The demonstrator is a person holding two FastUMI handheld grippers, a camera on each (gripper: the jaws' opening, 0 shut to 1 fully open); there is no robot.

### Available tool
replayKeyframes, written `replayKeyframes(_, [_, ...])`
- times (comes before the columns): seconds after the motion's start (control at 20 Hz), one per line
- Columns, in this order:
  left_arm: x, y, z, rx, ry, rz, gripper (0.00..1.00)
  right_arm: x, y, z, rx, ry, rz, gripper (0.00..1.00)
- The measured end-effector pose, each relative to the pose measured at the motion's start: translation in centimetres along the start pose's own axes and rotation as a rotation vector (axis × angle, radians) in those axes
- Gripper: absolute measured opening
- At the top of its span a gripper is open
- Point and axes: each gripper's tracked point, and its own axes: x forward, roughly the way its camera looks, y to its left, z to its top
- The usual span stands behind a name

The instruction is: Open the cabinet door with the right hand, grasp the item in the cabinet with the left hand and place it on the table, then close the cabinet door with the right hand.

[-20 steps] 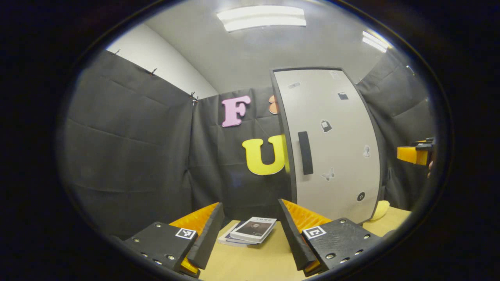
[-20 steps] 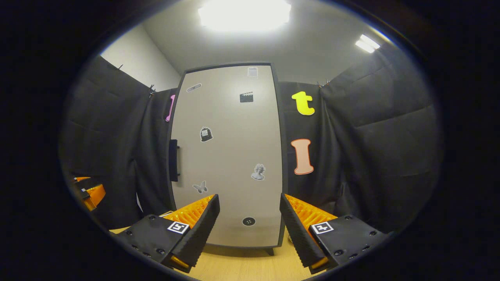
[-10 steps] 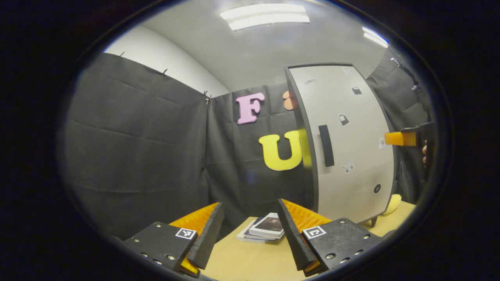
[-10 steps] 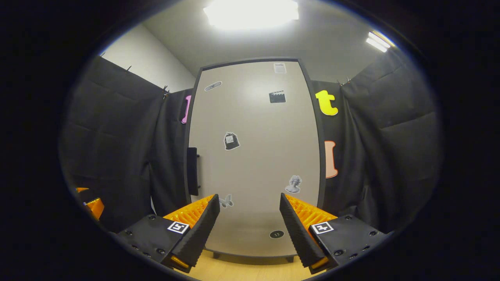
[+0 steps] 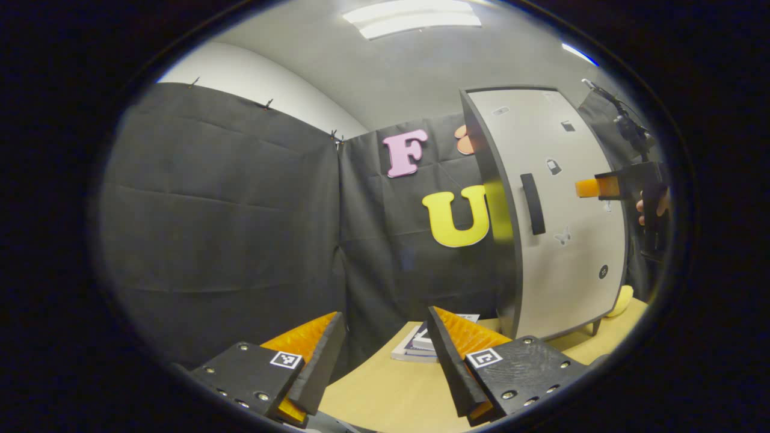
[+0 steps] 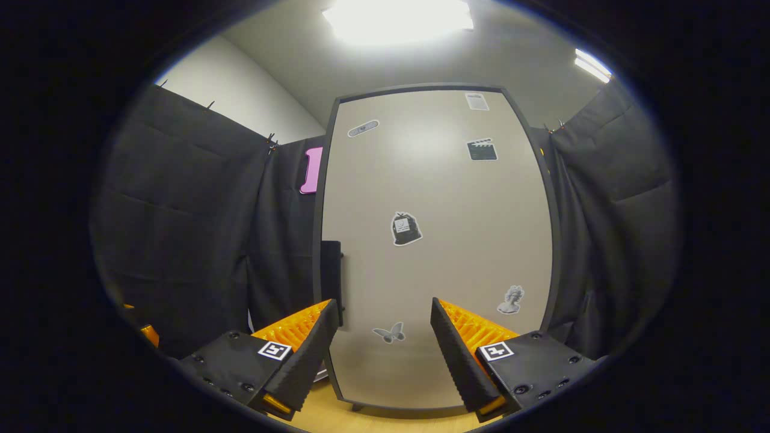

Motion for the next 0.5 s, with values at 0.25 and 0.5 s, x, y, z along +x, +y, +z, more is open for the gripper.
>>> replayKeyframes(0.25, [-0.3, 3.7, -0.7, -0.006, 0.014, 0.061, 0.83, 2.9, 2.5, -0.1, -0.015, 0.021, 0.013, 0.97])
replayKeyframes(0.5, [-0.8, 6.5, -1.7, -0.009, 0.025, 0.108, 0.83, 5.9, 4.2, -1.0, -0.025, 0.063, 0.013, 0.98])
